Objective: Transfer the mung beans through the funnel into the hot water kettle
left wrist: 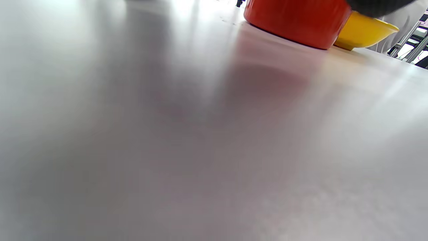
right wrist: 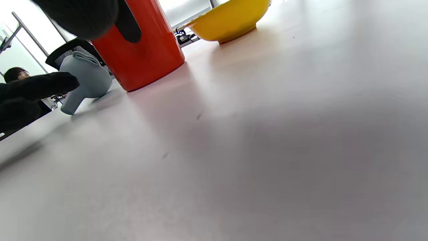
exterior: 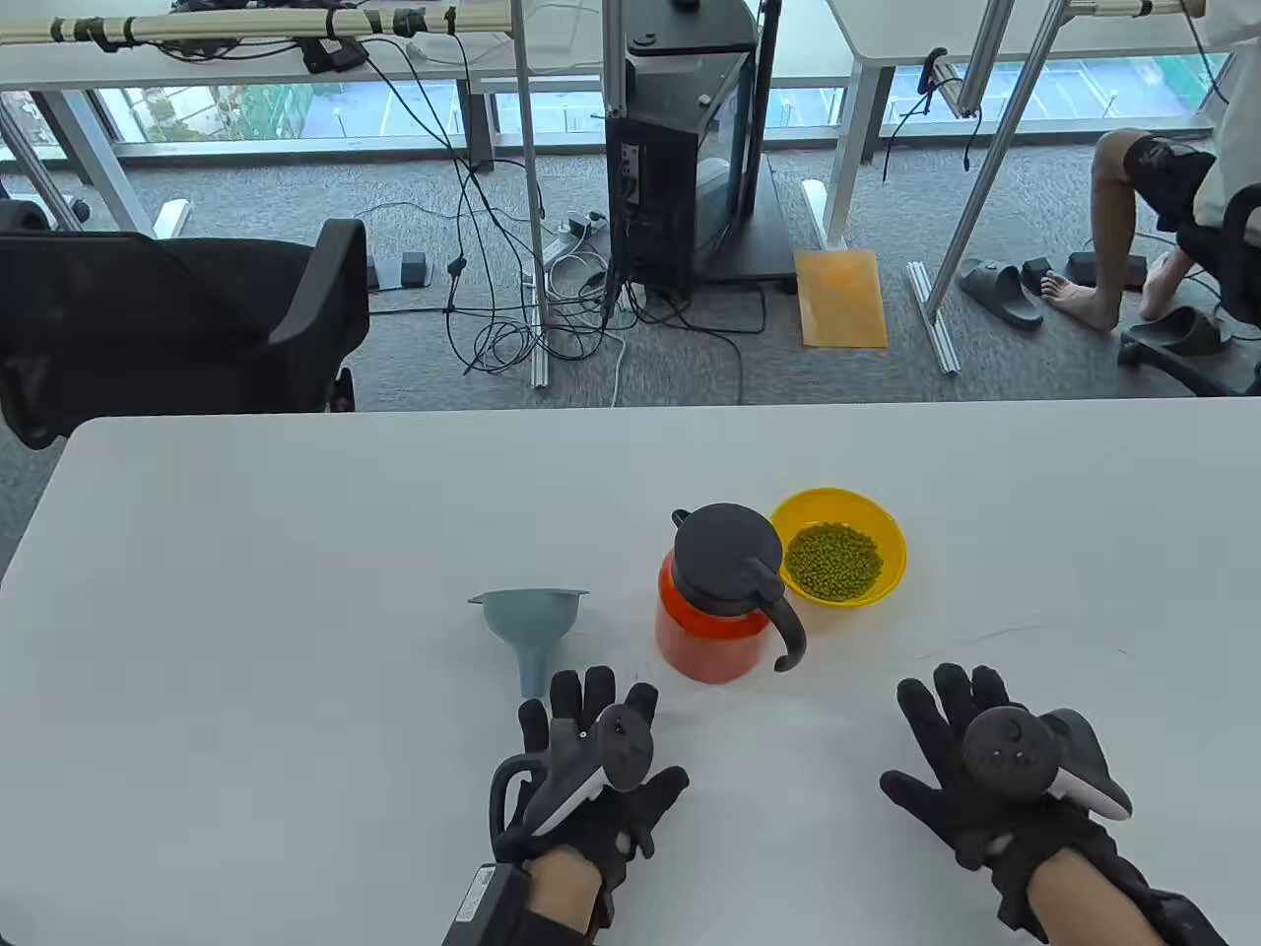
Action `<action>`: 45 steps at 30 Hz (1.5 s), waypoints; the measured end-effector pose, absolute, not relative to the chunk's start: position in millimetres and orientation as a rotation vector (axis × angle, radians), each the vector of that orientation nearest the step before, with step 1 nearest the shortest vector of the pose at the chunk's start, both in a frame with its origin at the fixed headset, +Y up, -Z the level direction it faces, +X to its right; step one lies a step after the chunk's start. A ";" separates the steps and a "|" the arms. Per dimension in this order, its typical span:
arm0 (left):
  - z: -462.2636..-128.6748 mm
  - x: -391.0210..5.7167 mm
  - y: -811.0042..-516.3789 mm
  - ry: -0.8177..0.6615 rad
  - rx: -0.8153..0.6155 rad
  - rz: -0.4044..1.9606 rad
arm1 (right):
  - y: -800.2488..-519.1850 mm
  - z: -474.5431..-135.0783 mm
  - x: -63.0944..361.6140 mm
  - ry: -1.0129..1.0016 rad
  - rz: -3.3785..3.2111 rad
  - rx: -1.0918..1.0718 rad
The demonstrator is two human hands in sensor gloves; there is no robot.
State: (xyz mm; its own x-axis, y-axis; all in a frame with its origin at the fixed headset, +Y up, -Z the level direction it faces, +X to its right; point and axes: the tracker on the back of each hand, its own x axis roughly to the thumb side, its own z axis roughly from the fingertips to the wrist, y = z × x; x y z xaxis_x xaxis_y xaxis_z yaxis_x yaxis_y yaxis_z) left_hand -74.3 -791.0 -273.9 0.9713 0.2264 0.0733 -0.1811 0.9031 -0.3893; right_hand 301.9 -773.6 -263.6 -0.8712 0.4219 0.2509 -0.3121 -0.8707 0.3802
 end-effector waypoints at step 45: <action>-274.0 -66.6 -784.2 -0.177 -0.366 0.296 | -644.7 -416.4 118.6 0.329 2.595 0.501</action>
